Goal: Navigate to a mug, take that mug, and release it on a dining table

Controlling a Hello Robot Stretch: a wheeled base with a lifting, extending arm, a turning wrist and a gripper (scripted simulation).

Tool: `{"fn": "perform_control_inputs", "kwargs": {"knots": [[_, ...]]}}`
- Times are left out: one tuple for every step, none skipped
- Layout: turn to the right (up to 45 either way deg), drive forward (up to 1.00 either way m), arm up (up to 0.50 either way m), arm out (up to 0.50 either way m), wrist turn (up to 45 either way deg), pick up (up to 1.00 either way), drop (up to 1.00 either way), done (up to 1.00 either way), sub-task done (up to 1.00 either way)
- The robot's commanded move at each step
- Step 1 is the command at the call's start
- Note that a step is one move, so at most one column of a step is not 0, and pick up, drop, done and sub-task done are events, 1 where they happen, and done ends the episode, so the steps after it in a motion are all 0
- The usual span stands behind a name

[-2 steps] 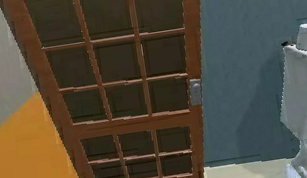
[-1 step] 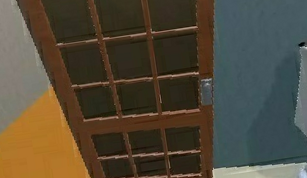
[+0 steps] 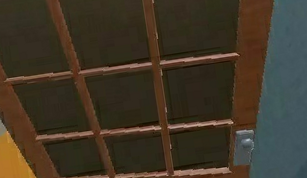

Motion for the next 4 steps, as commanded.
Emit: {"fn": "perform_control_inputs", "kwargs": {"knots": [[-45.0,0.0,0.0,0.0,0.0,0.0,0.0,0.0,0.0],[-18.0,0.0,0.0,0.0,0.0,0.0,0.0,0.0,0.0],[0.0,0.4,0.0,0.0,0.0,0.0,0.0,0.0,0.0],[-36.0,0.0,0.0,0.0,0.0,0.0,0.0,0.0,0.0]]}}
